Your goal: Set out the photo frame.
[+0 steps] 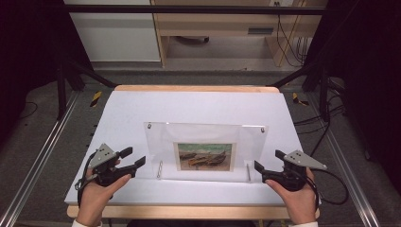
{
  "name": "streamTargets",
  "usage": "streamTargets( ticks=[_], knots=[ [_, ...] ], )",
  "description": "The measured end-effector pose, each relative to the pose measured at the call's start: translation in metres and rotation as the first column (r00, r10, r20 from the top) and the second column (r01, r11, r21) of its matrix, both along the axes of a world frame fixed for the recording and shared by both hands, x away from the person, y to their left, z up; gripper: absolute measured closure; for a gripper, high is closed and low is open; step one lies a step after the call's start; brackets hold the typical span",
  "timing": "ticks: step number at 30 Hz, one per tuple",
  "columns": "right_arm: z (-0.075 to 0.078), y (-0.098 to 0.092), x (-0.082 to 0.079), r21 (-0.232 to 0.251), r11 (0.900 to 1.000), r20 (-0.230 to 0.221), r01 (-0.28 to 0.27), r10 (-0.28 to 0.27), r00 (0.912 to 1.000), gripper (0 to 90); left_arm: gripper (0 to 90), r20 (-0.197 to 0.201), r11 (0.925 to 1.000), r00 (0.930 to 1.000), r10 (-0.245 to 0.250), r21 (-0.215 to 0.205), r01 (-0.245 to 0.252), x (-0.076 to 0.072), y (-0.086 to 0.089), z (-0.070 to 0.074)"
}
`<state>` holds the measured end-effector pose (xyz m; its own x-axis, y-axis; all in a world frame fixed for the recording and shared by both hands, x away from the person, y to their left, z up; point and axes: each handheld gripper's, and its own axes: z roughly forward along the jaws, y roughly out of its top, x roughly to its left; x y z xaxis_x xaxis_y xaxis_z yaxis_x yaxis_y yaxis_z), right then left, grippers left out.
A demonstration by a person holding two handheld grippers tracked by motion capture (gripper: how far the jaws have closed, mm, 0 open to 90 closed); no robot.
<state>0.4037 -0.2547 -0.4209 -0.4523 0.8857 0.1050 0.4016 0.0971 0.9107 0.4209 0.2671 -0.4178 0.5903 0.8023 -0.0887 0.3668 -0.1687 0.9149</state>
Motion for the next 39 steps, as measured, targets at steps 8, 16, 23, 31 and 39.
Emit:
streamTargets(
  ticks=[8, 16, 23, 31, 39],
  knots=[
    [0.000, -0.023, -0.002, 0.026, 0.997, 0.004, 0.069, -0.069, 0.9976, 10.2, 33.2, 0.006, 0.9969, 0.9969, 0.079, -0.002, -0.079, 0.004, 0.027, -0.003],
    [-0.004, -0.038, 0.002, 0.027, 0.990, -0.005, 0.135, -0.135, 0.9909, 10.7, 33.3, 0.007, 0.9925, 0.9925, 0.122, 0.002, -0.122, 0.010, 0.041, -0.006],
    [-0.010, -0.039, 0.013, 0.015, 0.986, -0.028, 0.166, -0.166, 0.9858, 11.0, 33.1, 0.004, 0.9905, 0.9909, 0.134, 0.029, -0.135, 0.018, 0.045, -0.010],
    [-0.023, -0.040, 0.031, -0.019, 0.981, -0.085, 0.193, -0.194, 0.9774, 10.7, 31.9, -0.028, 0.9851, 0.9891, 0.144, 0.099, -0.141, 0.029, 0.047, -0.022],
    [-0.038, -0.040, 0.036, -0.051, 0.978, -0.123, 0.201, -0.206, 0.9708, 10.6, 30.8, -0.071, 0.9800, 0.9844, 0.161, 0.130, -0.151, 0.030, 0.051, -0.037]
  ],
)
